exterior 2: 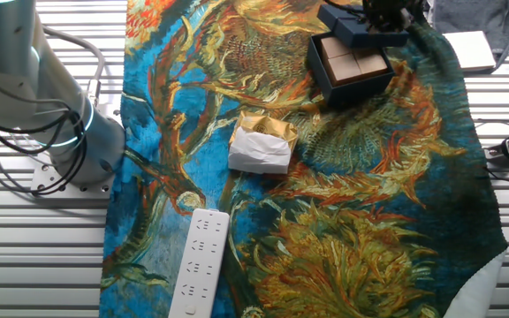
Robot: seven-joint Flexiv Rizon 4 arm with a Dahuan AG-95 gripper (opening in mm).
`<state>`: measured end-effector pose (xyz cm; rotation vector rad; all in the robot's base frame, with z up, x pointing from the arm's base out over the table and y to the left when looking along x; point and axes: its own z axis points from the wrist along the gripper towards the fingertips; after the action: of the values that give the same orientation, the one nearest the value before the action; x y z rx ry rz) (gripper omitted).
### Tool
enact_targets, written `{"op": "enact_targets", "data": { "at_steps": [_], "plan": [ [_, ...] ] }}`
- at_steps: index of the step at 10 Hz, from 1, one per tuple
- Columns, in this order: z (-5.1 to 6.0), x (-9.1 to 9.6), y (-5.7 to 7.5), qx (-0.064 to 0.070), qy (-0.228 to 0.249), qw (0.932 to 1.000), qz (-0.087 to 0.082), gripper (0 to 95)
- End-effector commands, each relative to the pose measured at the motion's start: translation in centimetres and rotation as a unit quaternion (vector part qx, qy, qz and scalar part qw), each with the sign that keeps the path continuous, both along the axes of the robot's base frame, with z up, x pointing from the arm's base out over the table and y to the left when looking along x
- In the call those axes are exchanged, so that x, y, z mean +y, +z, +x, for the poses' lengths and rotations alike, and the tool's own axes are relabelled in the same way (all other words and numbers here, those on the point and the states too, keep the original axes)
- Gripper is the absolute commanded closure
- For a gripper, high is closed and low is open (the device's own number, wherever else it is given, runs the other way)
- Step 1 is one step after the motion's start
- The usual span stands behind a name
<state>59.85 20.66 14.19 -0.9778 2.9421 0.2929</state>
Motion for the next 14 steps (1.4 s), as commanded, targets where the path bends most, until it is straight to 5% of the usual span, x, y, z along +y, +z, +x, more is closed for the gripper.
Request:
{"op": "enact_targets", "data": {
  "at_steps": [1, 7, 8, 14],
  "plan": [
    [0.0, -0.2, 0.2, 0.004, -0.004, 1.0000, 0.006, 57.0],
    [-0.3, -0.6, -1.0, 0.007, -0.031, 0.9983, 0.049, 57.0],
    [-0.4, -0.8, -1.3, 0.008, -0.038, 0.9976, 0.058, 38.0],
    [-1.2, -1.1, -3.0, 0.018, -0.081, 0.9902, 0.113, 38.0]
  ]
}}
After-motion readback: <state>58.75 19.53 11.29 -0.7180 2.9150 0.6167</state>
